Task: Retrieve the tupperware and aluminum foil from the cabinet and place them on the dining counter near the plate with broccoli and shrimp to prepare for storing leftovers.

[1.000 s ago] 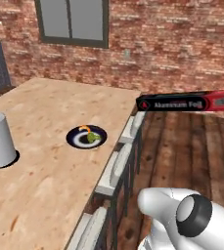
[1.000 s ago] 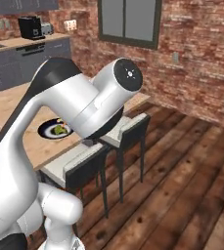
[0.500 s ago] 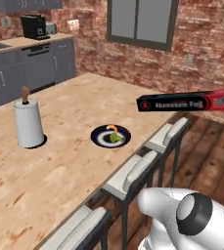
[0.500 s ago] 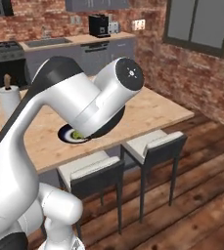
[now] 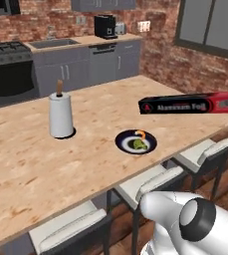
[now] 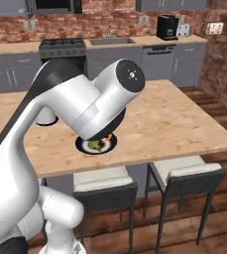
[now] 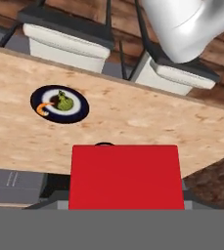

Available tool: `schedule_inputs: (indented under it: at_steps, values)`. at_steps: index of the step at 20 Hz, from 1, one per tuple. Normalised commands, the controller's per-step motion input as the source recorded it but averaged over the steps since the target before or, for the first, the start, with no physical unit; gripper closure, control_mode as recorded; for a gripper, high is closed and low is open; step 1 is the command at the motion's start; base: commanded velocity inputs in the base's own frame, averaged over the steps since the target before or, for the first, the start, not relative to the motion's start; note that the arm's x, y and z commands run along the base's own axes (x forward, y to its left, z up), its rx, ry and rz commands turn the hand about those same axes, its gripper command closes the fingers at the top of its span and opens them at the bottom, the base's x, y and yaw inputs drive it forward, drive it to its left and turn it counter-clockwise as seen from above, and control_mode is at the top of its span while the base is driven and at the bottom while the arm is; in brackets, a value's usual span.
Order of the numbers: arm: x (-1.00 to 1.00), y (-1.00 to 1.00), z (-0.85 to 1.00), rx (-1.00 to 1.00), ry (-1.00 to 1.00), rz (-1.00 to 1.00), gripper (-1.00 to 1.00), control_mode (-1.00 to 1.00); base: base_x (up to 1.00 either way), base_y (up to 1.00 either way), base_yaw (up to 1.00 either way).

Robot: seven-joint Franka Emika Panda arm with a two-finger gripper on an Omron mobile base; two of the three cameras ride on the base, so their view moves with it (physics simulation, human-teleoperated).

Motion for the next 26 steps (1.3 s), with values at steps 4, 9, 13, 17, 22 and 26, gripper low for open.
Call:
schedule_inputs:
  at_steps: [4, 9, 13, 17, 22, 26]
  values:
    - [0.00, 0.00, 0.00, 0.00, 0.00, 0.00, 1.00, 1.00, 0.54, -1.00, 0.34]
    - [0.00, 0.00, 0.00, 0.00, 0.00, 0.00, 1.00, 1.00, 0.42, -1.00, 0.23]
    - [0.00, 0.00, 0.00, 0.00, 0.00, 0.00, 1.00, 1.00, 0.39, -1.00, 0.11]
    - [0.19, 0.01, -0.11, 0.00, 0.00, 0.00, 1.00, -1.00, 0.44, -0.27, 0.01]
    - [0.63, 0.46, -0.35, -0.02, -0.02, -0.07, 1.00, -1.00, 0.00, 0.00, 0.00]
    - [0.27, 0.73, -0.45, -0.04, -0.13, -0.22, 1.00, -1.00, 0.00, 0.00, 0.00]
